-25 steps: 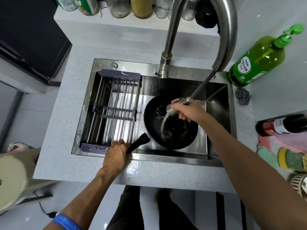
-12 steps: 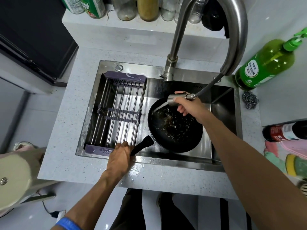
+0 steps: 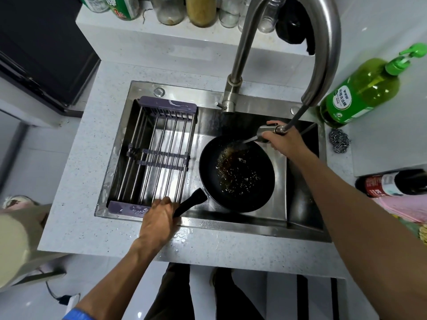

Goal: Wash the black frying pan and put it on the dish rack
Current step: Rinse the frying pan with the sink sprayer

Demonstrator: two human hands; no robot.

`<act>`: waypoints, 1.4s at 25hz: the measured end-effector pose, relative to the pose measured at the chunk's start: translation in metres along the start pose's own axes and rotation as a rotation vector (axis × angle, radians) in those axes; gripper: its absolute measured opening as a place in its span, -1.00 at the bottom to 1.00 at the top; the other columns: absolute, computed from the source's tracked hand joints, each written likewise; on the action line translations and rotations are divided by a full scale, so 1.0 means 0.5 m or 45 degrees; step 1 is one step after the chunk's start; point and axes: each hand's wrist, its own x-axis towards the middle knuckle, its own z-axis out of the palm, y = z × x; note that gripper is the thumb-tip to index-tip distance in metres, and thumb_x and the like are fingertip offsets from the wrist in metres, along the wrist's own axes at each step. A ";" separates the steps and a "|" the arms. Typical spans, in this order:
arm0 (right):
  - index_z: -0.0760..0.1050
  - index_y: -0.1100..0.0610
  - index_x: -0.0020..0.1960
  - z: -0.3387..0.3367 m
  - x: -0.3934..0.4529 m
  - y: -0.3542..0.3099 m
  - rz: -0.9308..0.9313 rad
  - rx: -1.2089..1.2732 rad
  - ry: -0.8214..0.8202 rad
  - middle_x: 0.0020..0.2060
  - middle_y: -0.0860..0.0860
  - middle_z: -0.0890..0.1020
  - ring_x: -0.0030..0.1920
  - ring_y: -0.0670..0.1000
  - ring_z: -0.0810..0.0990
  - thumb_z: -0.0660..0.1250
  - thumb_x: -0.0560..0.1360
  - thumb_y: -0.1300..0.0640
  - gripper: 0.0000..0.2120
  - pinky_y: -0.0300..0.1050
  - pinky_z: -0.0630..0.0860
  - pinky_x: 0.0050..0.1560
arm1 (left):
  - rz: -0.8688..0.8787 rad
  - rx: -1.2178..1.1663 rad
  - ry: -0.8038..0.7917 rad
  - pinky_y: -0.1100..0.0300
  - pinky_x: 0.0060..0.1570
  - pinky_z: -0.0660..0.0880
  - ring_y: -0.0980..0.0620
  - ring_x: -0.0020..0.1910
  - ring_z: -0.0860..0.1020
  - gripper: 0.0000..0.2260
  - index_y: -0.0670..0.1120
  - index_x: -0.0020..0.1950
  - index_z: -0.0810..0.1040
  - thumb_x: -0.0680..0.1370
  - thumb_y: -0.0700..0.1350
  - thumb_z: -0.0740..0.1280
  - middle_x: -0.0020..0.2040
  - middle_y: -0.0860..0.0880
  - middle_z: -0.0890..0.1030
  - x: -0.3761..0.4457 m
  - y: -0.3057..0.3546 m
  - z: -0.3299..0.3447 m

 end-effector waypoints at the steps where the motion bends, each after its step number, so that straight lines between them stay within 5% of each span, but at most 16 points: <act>1: 0.58 -0.05 0.18 -0.010 -0.002 0.004 -0.006 -0.054 0.020 -0.21 -0.07 0.66 -0.21 -0.06 0.61 0.43 0.32 -0.06 -0.58 -0.06 0.58 -0.04 | 0.005 0.002 0.006 0.25 -0.03 0.39 0.11 -0.04 0.35 -0.80 0.04 0.15 0.56 0.53 -0.10 0.35 -0.05 0.08 0.43 0.000 0.000 0.000; 6: 0.61 0.28 0.00 -0.051 -0.021 0.012 -0.034 -0.398 0.054 -0.14 0.19 0.69 -0.08 0.19 0.65 0.43 0.38 0.08 -0.70 0.11 0.57 0.02 | 0.018 0.011 0.031 0.17 0.03 0.46 0.10 -0.05 0.34 -0.78 0.04 0.16 0.57 0.53 -0.09 0.35 -0.07 0.08 0.43 0.000 0.000 -0.003; 14: 0.62 0.05 -0.32 -0.073 -0.079 0.026 0.070 -0.644 -0.015 -0.35 -0.08 0.58 -0.32 -0.09 0.49 0.37 0.44 -0.06 -0.76 -0.12 0.37 -0.30 | 0.006 0.002 0.023 0.19 0.01 0.47 0.09 -0.06 0.37 -0.78 0.02 0.17 0.57 0.53 -0.10 0.36 -0.09 0.08 0.40 -0.001 -0.002 -0.002; 18: 0.57 0.07 -0.33 -0.071 -0.098 0.041 0.105 -0.677 -0.047 -0.34 -0.01 0.60 -0.29 -0.03 0.55 0.37 0.41 -0.11 -0.72 -0.13 0.37 -0.29 | 0.006 0.004 0.032 0.21 -0.03 0.44 0.09 -0.07 0.36 -0.80 0.03 0.15 0.57 0.53 -0.08 0.36 -0.07 0.07 0.45 -0.001 -0.004 0.001; 24: 0.62 0.08 -0.33 -0.046 -0.109 0.062 0.109 -0.506 -0.139 -0.34 0.01 0.67 -0.22 0.04 0.63 0.34 0.24 -0.23 -0.63 -0.02 0.53 -0.14 | 0.013 -0.012 0.031 0.24 -0.07 0.41 0.08 -0.08 0.38 -0.83 0.02 0.11 0.58 0.52 -0.08 0.36 -0.09 0.08 0.43 0.000 -0.008 0.006; 27: 0.58 0.14 -0.38 -0.025 -0.119 0.064 0.102 -0.315 -0.206 -0.43 0.06 0.64 -0.34 0.10 0.60 0.39 0.25 -0.16 -0.66 0.08 0.51 -0.18 | 0.013 -0.030 0.031 0.30 -0.11 0.33 0.08 -0.10 0.38 -0.84 0.02 0.09 0.58 0.52 -0.09 0.36 -0.11 0.09 0.43 0.000 -0.010 0.009; 31: 0.48 0.02 -0.51 0.005 -0.140 0.049 0.154 -0.054 -0.294 -0.54 -0.09 0.49 -0.48 -0.09 0.45 0.44 0.34 -0.01 -0.70 -0.10 0.37 -0.32 | 0.008 -0.036 0.036 0.26 -0.08 0.41 0.08 -0.09 0.38 -0.83 0.04 0.10 0.58 0.52 -0.10 0.34 -0.11 0.08 0.43 -0.002 -0.011 0.010; 35: 0.51 0.16 -0.31 0.044 -0.147 0.028 0.192 0.116 -0.345 -0.49 0.05 0.43 -0.50 -0.04 0.38 0.44 0.40 0.07 -0.79 -0.25 0.26 -0.50 | -0.001 -0.064 0.061 0.22 -0.05 0.42 0.07 -0.07 0.37 -0.84 0.04 0.08 0.57 0.51 -0.10 0.32 -0.13 0.10 0.41 -0.003 -0.012 0.012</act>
